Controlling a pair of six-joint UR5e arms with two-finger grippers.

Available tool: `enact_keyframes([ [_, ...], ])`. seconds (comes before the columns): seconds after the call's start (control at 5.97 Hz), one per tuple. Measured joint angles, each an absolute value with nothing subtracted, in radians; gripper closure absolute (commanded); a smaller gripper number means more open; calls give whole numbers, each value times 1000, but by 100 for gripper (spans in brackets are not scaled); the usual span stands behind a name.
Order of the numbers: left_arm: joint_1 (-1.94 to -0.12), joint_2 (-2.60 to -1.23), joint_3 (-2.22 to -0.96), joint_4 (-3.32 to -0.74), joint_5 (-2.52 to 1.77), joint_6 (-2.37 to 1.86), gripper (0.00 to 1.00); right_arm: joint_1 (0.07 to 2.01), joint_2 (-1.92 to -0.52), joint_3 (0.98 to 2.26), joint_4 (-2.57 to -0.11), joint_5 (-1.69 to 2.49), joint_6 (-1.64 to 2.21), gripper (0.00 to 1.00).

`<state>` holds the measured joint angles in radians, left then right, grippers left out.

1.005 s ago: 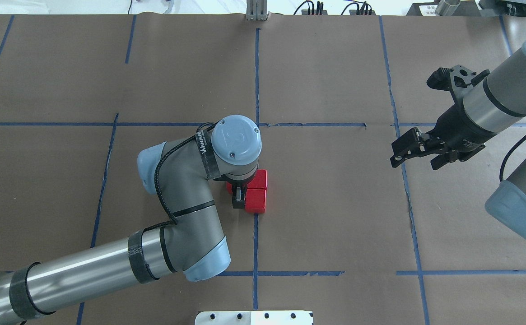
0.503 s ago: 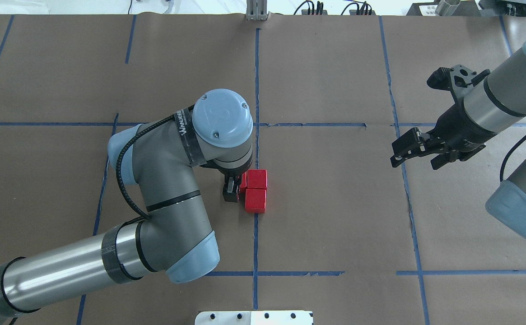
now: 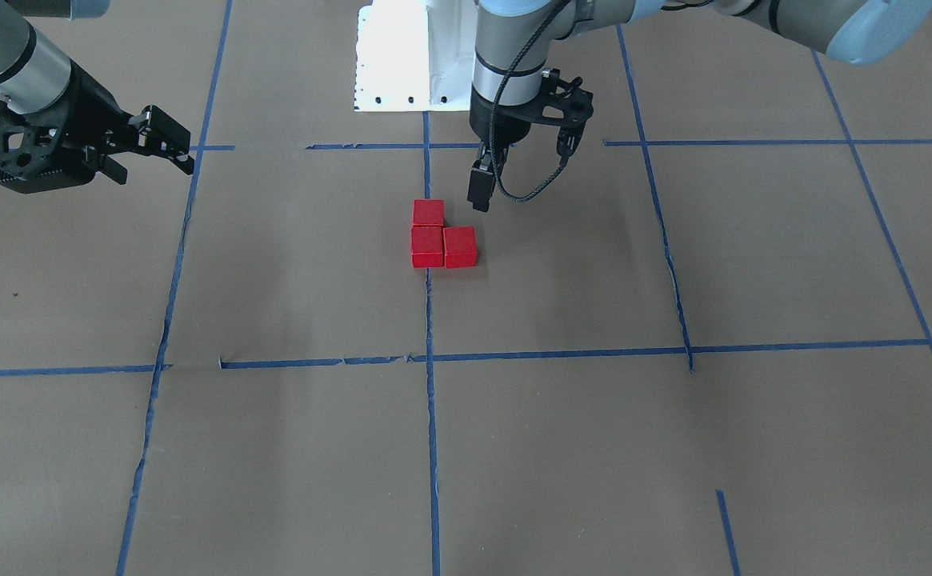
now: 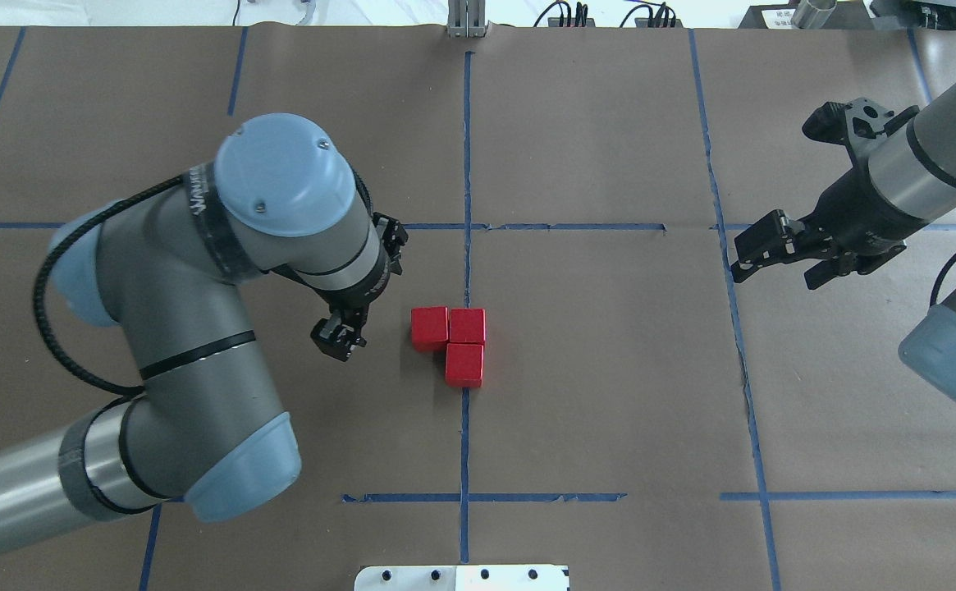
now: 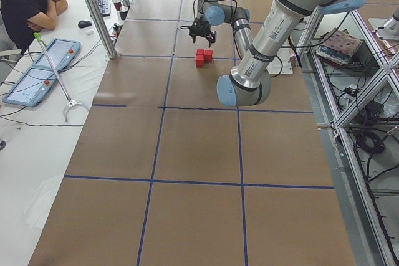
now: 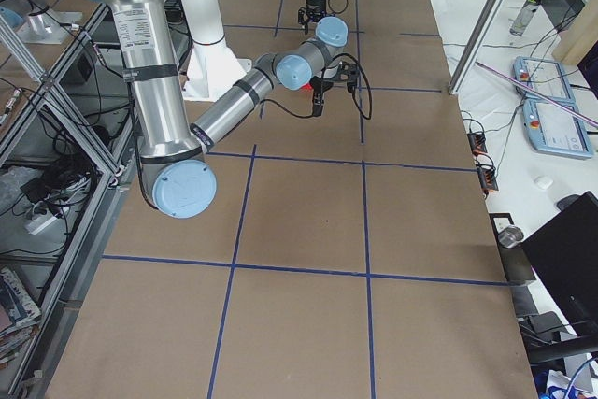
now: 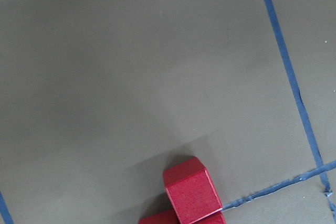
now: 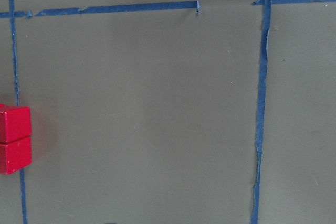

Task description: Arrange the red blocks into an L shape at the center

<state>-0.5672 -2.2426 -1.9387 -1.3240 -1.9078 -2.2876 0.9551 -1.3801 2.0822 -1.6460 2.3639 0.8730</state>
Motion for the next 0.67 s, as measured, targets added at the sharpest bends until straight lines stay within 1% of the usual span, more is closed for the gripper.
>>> enact_keyframes([
  [0.34,-642,-2103,-2050,-1315,-1941,-1931,0,1054,-1387,2020,-1652,2369,774,0],
  [0.5,-700,-2036,-2076,-1316,-1973,-1727,0,1117,-1410,2002,-1651,2385,695,0],
  [0.67,-797,-1958,-2092,-1318,-2046,-1486,0,1180,-1453,1995,-1651,2408,600,0],
])
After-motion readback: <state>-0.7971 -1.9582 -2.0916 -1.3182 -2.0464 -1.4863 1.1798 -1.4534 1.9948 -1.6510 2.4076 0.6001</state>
